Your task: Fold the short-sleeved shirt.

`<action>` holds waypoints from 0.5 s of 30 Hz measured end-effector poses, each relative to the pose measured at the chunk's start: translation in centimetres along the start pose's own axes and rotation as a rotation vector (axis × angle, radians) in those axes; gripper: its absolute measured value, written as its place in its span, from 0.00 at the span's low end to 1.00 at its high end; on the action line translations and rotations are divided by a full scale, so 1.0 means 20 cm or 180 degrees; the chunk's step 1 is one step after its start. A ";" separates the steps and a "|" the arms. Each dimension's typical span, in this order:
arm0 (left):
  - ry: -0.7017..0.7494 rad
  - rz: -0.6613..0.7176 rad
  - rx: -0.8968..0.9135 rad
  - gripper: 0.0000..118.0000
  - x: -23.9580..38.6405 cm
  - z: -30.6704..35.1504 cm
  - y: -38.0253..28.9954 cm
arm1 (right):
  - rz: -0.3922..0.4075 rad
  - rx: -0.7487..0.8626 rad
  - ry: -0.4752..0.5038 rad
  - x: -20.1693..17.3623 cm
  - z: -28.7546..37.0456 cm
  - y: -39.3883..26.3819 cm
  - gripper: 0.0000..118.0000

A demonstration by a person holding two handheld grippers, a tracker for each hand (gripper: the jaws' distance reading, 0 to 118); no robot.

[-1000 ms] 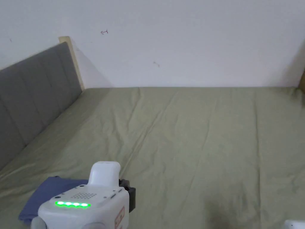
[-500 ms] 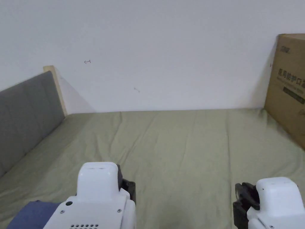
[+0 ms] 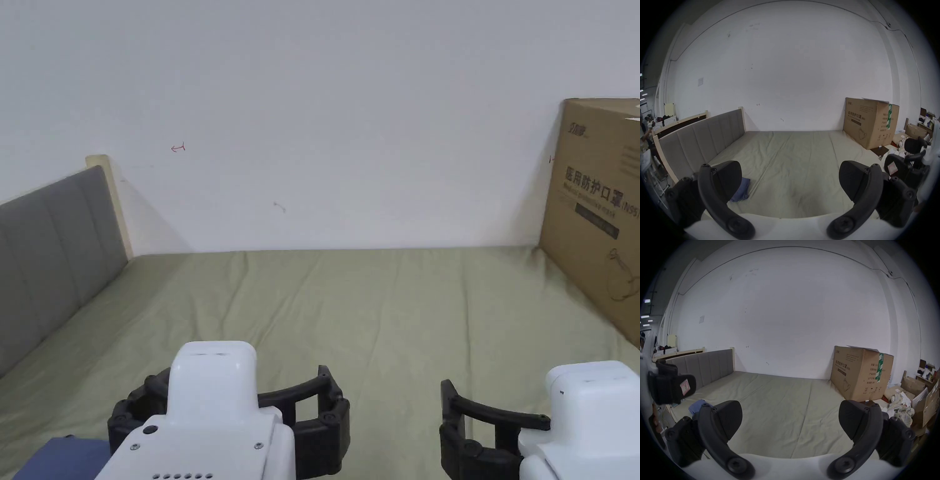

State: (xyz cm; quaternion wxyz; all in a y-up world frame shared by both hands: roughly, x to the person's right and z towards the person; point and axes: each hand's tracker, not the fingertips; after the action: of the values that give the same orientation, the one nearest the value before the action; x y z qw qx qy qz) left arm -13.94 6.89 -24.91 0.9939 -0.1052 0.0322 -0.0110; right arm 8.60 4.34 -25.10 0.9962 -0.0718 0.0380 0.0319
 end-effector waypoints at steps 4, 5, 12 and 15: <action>-0.0204 0.0014 -0.0086 1.00 0.00 0.01 -0.04 | -0.0048 -0.0034 -0.0037 0.01 -0.01 0.01 1.00; -0.0187 -0.0005 -0.0097 1.00 0.00 0.03 -0.06 | -0.0122 -0.0081 -0.0002 0.02 -0.02 0.01 1.00; 0.0160 0.0025 -0.0151 1.00 0.01 0.01 -0.06 | -0.0323 -0.0209 -0.0013 0.07 -0.04 0.00 1.00; 0.0302 -0.0053 -0.0300 1.00 0.04 -0.01 -0.07 | -0.0257 -0.0195 -0.0037 0.07 -0.05 -0.01 1.00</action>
State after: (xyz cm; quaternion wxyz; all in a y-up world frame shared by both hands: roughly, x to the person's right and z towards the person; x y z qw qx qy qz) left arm -13.20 5.44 -24.93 0.9850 -0.1515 0.0789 -0.0228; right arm 9.89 4.10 -26.14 0.9942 -0.1036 0.0283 -0.0068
